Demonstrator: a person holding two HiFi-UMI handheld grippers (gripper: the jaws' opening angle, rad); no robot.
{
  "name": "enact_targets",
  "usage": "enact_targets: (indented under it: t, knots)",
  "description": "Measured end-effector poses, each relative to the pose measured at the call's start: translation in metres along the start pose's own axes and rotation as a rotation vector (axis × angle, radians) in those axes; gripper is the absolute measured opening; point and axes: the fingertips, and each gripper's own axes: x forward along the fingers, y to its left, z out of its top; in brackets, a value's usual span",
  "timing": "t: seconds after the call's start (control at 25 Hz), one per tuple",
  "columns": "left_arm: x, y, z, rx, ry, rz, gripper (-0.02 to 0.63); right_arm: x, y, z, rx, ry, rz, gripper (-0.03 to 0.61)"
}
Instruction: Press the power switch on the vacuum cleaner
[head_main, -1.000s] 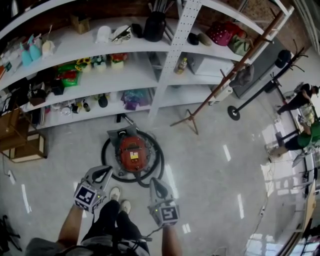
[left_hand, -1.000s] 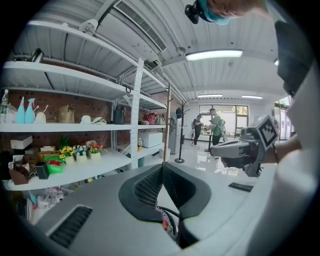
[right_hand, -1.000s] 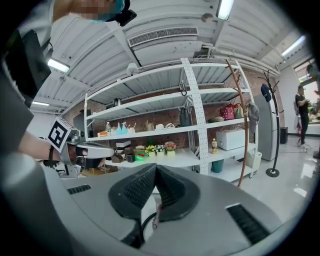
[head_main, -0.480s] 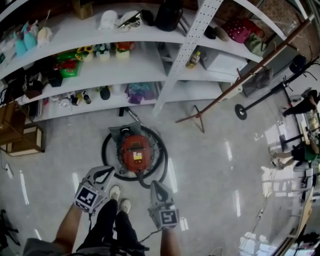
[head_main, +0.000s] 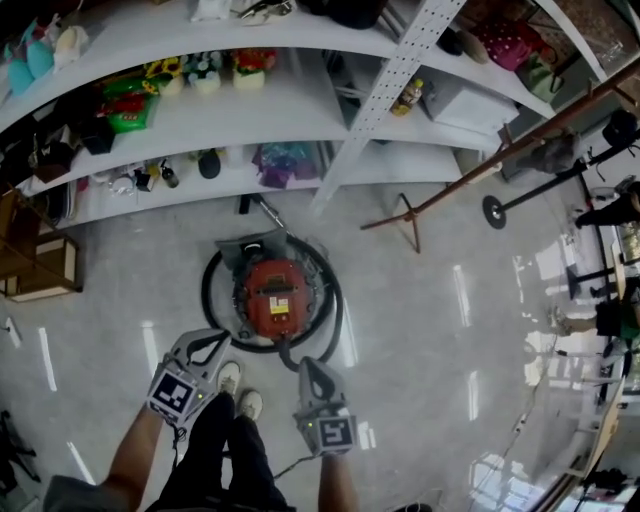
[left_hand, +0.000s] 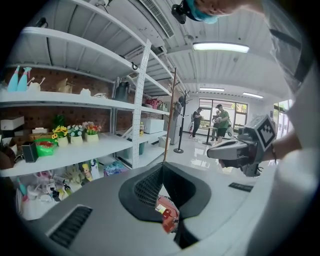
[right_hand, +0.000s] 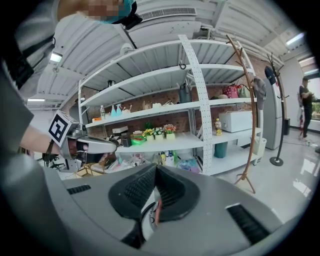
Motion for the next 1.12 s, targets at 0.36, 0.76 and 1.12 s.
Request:
enact_targets:
  t: [0.36, 0.76, 1.12]
  knots:
    - [0.019, 0.014, -0.025, -0.019, 0.006, 0.011, 0.009, 0.033, -0.010, -0.024, 0.013, 0.029, 0.021, 0.011]
    - [0.041, 0.026, -0.063, -0.018, -0.002, 0.016, 0.009, 0.058, -0.029, -0.059, 0.005, 0.013, 0.013, 0.011]
    - [0.063, 0.027, -0.097, -0.009, -0.018, 0.010, 0.009, 0.073, -0.045, -0.092, 0.024, -0.045, 0.000, 0.011]
